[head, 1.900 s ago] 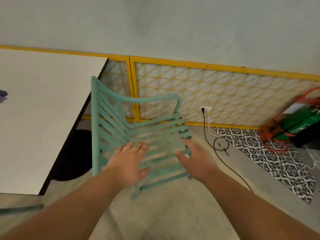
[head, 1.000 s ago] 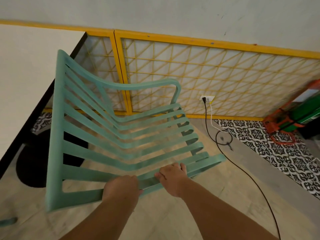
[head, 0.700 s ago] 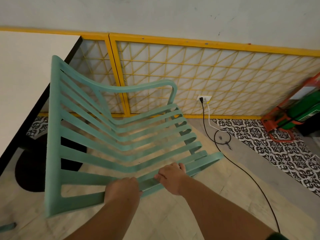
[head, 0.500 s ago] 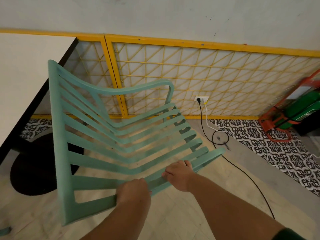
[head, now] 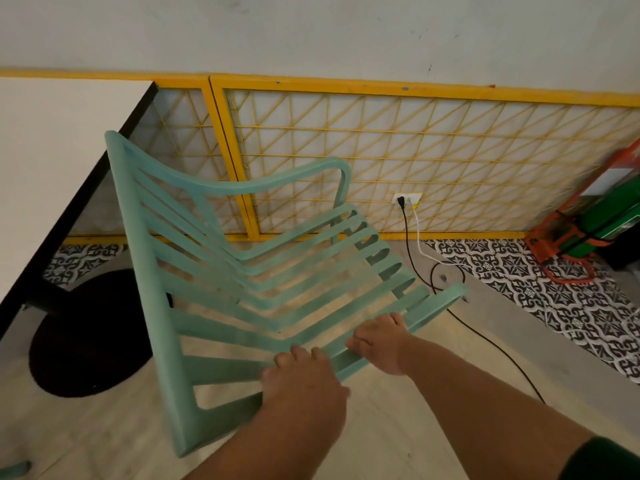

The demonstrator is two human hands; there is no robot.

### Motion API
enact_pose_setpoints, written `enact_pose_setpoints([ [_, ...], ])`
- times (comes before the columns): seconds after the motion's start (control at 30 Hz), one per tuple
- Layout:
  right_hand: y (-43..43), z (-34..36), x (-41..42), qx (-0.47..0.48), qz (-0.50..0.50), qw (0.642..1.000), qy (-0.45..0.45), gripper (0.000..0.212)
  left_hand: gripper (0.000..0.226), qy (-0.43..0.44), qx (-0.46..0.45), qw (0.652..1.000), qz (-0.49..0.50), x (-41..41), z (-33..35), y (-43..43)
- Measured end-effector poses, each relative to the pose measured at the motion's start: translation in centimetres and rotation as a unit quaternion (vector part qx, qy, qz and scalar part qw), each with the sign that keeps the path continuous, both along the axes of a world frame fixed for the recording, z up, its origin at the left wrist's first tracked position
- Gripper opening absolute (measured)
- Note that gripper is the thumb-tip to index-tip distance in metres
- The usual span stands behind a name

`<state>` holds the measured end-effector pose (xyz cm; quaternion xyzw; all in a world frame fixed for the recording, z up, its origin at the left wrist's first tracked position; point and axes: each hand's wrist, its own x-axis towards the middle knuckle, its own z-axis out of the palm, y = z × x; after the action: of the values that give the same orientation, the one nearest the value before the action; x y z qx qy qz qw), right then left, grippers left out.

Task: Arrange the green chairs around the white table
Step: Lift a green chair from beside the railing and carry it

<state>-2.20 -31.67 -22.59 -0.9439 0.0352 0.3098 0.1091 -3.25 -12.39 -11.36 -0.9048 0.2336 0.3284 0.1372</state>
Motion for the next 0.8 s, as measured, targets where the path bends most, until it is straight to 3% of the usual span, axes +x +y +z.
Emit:
enact_pose_setpoints([
  [0.13, 0.1, 0.6, 0.2, -0.006, -0.008, 1.000, 0.024, 0.038, 0.046, -0.083, -0.118, 0.987, -0.075, 5.0, 8.5, 4.5],
  [0.27, 0.2, 0.3, 0.4, -0.018, -0.018, 0.999, 0.034, 0.040, 0.032, -0.089, -0.097, 0.977, -0.170, 12.4, 12.0, 11.7],
  [0.37, 0.2, 0.2, 0.4, -0.027, -0.004, 0.999, 0.043, 0.064, 0.041, -0.128, -0.098, 0.967, -0.199, 15.0, 9.7, 15.3],
  [0.43, 0.7, 0.8, 0.7, -0.024, -0.029, 0.998, 0.047, 0.053, 0.033, -0.163, -0.138, 0.957, -0.195, 15.2, 8.2, 15.9],
  [0.5, 1.2, 0.9, 0.6, 0.021, -0.131, 0.991, 0.034, 0.035, 0.035, -0.197, -0.156, 0.945, -0.210, 15.4, 7.2, 15.8],
  [0.57, 2.1, 1.7, 0.9, 0.003, -0.185, 0.981, 0.057, 0.045, 0.037, -0.225, -0.170, 0.932, -0.226, 15.5, 6.9, 15.7],
  [0.7, 6.0, 2.9, 1.0, -0.096, -0.180, 0.970, 0.132, 0.063, 0.035, -0.231, -0.228, 0.923, -0.207, 15.4, 6.3, 16.2],
  [0.8, 10.9, 2.9, 1.1, -0.020, -0.222, 0.966, 0.128, 0.071, 0.030, -0.225, -0.239, 0.920, -0.212, 15.4, 6.1, 16.2],
])
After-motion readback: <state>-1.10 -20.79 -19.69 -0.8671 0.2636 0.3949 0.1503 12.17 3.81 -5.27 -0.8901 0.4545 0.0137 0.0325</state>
